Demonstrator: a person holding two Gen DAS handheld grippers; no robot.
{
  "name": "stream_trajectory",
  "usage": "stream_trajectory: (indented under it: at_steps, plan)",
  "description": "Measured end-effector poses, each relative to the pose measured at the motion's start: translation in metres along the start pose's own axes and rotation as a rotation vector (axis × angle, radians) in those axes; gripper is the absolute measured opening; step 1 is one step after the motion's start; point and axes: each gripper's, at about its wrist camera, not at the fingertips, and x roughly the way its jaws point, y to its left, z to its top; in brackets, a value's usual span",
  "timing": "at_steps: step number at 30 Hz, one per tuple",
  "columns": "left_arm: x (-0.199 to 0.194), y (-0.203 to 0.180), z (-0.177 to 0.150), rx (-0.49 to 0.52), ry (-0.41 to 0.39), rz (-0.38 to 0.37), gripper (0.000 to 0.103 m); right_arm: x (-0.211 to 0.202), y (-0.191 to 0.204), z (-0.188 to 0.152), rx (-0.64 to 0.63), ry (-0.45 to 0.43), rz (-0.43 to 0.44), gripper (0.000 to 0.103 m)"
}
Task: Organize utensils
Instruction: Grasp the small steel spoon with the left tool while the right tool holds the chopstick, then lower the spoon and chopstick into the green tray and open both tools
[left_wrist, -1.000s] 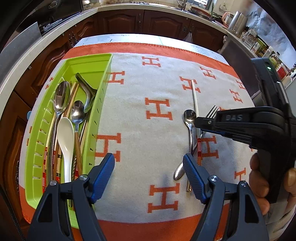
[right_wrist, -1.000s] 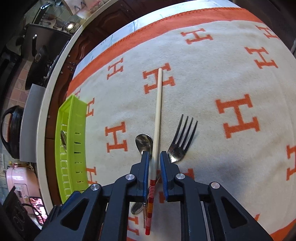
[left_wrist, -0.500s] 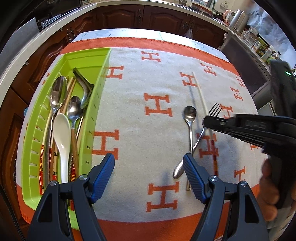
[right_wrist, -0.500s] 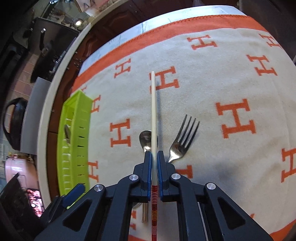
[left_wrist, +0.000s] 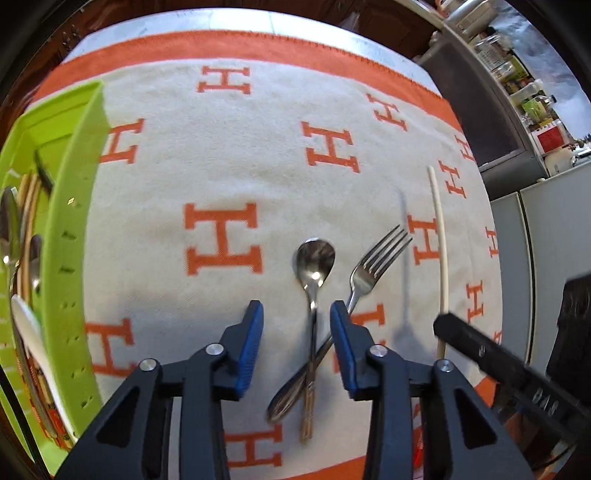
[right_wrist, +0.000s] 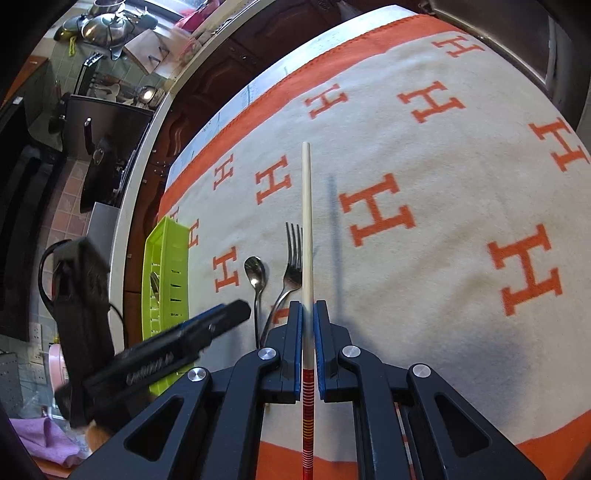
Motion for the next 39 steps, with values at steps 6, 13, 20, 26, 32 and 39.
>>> stream_trajectory:
  at_steps: [6, 13, 20, 26, 32, 39]
  plan:
    - [0.015, -0.023, 0.006, 0.079, 0.051, 0.113, 0.034, -0.002, -0.014, -0.001, 0.027, -0.006, 0.024, 0.006]
    - [0.024, -0.055, -0.002, 0.208, 0.038, 0.250, 0.004, 0.001, -0.017, -0.003, 0.036, -0.006, 0.038, 0.006]
    - [0.011, -0.029, -0.013, 0.105, -0.001, 0.077, 0.001, -0.003, -0.017, -0.010, 0.037, -0.006, 0.068, 0.006]
    - [-0.022, 0.001, -0.022, 0.040, -0.051, -0.037, 0.001, -0.007, -0.006, -0.015, 0.001, -0.002, 0.097, 0.006]
    - [-0.051, 0.020, -0.037, 0.030, -0.117, -0.091, 0.001, -0.005, 0.016, -0.024, -0.065, 0.019, 0.117, 0.006]
    - [-0.090, 0.043, -0.052, 0.005, -0.189, -0.147, 0.001, 0.000, 0.056, -0.036, -0.165, 0.047, 0.123, 0.006]
